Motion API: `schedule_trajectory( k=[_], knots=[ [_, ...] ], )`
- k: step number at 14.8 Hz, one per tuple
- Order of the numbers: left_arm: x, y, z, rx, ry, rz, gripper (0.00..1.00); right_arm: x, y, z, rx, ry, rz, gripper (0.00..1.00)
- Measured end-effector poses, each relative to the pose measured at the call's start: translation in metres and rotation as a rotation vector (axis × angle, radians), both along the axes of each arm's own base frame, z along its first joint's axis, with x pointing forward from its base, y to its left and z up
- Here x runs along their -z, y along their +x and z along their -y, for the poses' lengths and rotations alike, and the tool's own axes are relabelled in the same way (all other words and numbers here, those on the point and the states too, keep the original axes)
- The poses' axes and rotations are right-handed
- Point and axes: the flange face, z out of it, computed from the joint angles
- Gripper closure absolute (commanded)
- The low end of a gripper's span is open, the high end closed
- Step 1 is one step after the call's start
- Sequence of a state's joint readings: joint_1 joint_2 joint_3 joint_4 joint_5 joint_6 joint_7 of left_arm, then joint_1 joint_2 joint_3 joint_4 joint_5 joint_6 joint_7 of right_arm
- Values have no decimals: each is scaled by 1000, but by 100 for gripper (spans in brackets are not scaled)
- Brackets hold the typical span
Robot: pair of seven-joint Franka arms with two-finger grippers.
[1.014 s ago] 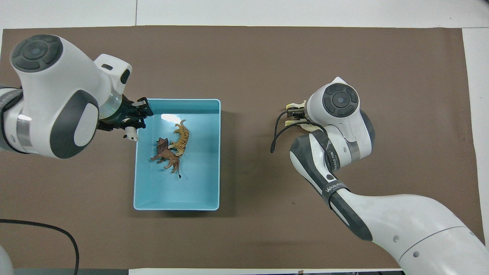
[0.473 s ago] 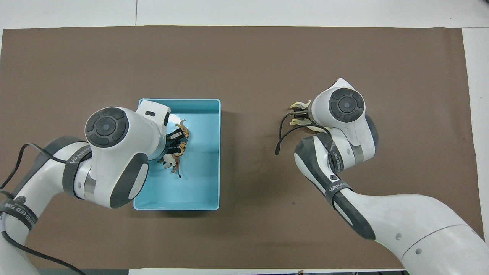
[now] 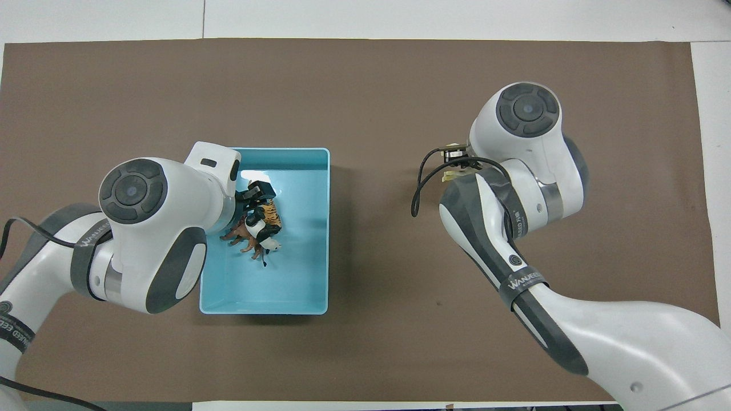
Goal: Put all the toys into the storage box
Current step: 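Carry the palomino over the box with the right gripper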
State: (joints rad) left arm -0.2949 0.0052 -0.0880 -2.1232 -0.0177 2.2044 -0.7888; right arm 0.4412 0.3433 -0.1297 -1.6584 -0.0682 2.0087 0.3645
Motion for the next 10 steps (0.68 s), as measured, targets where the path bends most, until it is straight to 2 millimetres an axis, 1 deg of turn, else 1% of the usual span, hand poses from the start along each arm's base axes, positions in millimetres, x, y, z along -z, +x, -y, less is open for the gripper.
schedule_trajectory(
  k=[1,2,3,4,5,6,7,8,9,10],
  knots=[
    [-9,9,-14,16,1,7,0,-35,0,-8,8,10,-6,100],
    [-21,19,-34,42,8,1,0,-70,-4,-20,25,31,-12,100],
    [-34,29,-58,76,16,-8,0,-101,-10,-32,45,60,-17,100],
    [-49,37,-83,112,22,-17,0,-127,-16,-44,69,94,-17,100],
    [-62,44,-110,147,27,-26,0,-147,-21,-58,97,138,-9,100],
    [-72,48,-132,174,31,-41,0,-160,-27,-77,122,185,4,100],
    [-79,49,-149,204,43,-61,0,-170,-34,-104,152,239,28,100],
    [-84,48,-159,236,64,-82,0,-176,-41,-137,182,303,60,100],
    [-88,47,-164,270,80,-101,0,-177,-52,-174,203,369,86,100],
    [-92,46,-165,305,87,-111,0,-173,-64,-208,208,413,104,100]
  ],
)
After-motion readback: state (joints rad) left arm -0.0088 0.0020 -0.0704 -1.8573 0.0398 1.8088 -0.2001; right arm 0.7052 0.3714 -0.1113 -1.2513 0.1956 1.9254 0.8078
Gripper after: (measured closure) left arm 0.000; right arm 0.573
